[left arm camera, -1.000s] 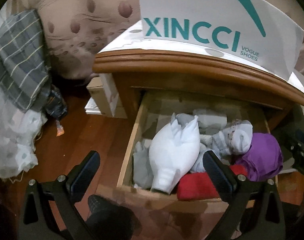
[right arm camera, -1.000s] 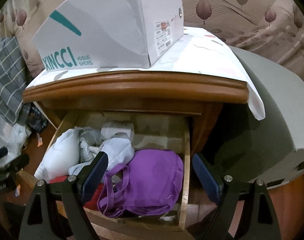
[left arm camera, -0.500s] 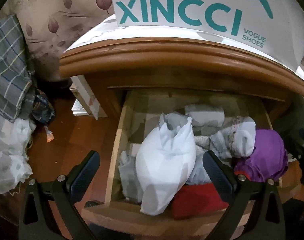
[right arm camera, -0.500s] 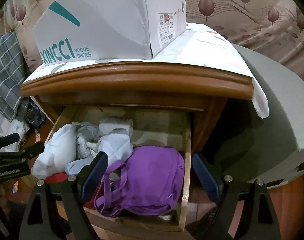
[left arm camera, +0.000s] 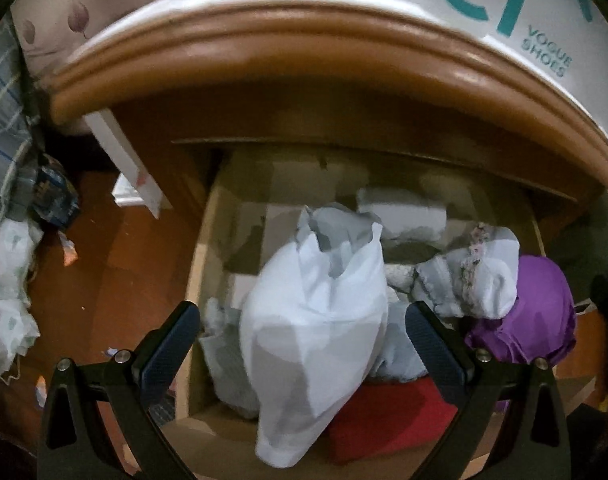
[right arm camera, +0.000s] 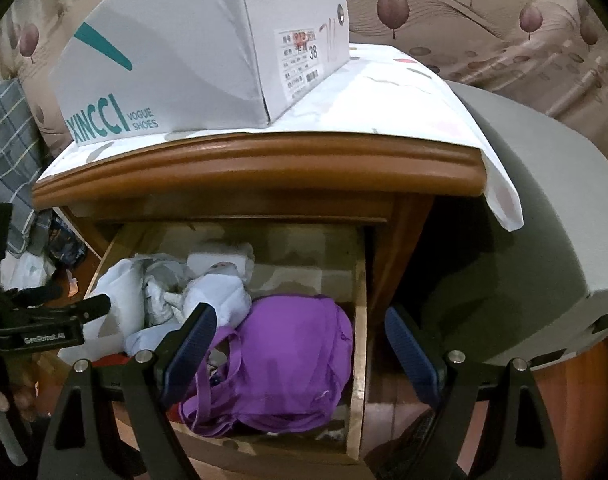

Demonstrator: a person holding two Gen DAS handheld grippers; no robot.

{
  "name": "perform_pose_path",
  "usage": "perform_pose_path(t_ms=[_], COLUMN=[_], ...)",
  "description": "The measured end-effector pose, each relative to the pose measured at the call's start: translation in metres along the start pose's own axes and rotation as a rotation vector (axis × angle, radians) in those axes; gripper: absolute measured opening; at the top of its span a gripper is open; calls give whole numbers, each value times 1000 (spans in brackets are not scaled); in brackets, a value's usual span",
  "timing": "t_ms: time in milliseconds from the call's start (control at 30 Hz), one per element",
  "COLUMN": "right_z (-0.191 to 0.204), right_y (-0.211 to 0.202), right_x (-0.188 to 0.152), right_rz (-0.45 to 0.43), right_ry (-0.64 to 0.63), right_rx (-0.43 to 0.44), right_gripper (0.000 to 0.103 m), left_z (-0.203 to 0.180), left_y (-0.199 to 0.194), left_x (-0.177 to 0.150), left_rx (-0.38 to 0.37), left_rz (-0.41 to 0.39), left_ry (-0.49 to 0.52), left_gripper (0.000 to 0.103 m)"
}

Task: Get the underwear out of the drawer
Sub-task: 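Reach into the drawer and grasp the white cloth with the left tool, then lift the white cloth with the left tool while the right tool grasps light blue floral-trimmed underwear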

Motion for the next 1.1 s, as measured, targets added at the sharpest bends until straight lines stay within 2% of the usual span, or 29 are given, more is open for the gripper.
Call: perform_pose_path(t_ms=[267, 333, 400, 500, 533, 567, 600, 633, 667, 700, 767, 900, 1100], right_z=[2, 2, 2, 1, 1, 1, 1, 2, 3, 4, 7, 18, 41], right_y=[4, 5, 6, 7, 7, 7, 8, 9, 10, 11, 12, 14, 25], right_x=[0, -1, -1, -1, -2, -2, -2, -2, -2, -2, -2, -3, -6], right_rz=[11, 16, 20, 22, 24, 24, 25, 27, 30, 33, 37, 39, 101], right_ry=[-4, -1, -4, -2, -1, 0, -1, -3, -7, -9, -19, -70, -198], right_rx=[-7, -7, -13, -16, -19, -19, -18, -20, -23, -24, -15, -3, 60], right_gripper=[89, 89, 89, 89, 89, 89, 89, 89, 89, 89, 89, 89, 89], left_z=[-10, -7, -2, 4, 4, 4, 3, 2, 1, 1, 1, 8, 14], left_y=[33, 43, 43, 48, 51, 55, 55, 53, 51, 50, 48, 40, 21], left_x=[1, -1, -1, -4, -6, -9, -9, -9, -8, -9, -9, -11, -9], left_rx=[66, 55, 22, 14, 3, -1, -2, -3, -7, -15, -45, -78, -121], left_rz=[92, 142, 142, 175, 197, 223, 226, 218, 213, 212, 215, 226, 200], left_ry=[48, 26, -12, -52, -63, -74, -74, -75, -74, -73, -84, -114, -103], left_gripper=[102, 102, 101, 86, 76, 71, 69, 63, 54, 49, 28, 16, 14])
Point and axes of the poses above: each gripper's, at about its wrist camera, not at the fingertips, and y roughly the way its jaws point, z to its left, x to its top, the point moved 5 cm from there along y, roughly the way its jaws point, and after that the axes turned 7 degrees about x, right-handed, at the moved point
